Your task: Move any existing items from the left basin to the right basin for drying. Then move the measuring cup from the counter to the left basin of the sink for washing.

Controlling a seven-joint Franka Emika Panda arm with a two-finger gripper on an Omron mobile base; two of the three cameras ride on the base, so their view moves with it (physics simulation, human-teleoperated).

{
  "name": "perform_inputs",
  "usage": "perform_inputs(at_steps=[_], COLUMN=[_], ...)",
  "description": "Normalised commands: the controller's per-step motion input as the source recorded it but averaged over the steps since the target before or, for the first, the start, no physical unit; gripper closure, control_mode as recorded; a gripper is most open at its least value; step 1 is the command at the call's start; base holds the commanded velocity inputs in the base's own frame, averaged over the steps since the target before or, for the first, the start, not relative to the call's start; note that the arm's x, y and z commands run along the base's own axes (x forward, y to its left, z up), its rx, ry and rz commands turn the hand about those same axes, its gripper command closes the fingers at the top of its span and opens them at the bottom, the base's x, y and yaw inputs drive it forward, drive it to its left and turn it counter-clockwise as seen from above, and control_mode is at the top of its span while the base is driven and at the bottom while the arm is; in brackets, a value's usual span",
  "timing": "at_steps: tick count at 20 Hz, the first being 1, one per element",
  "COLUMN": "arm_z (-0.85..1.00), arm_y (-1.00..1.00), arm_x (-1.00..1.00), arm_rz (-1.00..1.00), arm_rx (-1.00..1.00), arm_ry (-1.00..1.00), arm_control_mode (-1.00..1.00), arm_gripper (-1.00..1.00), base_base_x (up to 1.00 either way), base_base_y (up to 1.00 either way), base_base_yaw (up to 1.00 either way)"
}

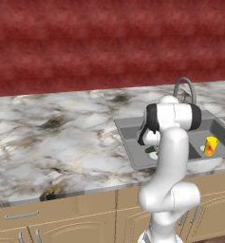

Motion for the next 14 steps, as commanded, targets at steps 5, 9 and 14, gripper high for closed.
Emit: perform_inputs(at_steps=[5, 9, 14], arm_z=[-0.13, -0.16, -0.17], arm_y=[0.00, 0.00, 0.00], arm_x=[0.11, 0.12, 0.08], arm_rz=[0.00, 0.00, 0.00], arm_rx=[0.00, 0.00, 0.00], arm_ry=[0.00, 0.00, 0.00], arm_control_mode=[-1.00, -1.00, -1.00], arm_gripper=[1.00, 1.00, 1.00], base_base_x=[0.00, 0.00, 0.00], base_base_y=[0.00, 0.00, 0.00], base_base_yaw=[0.00, 0.00, 0.00])
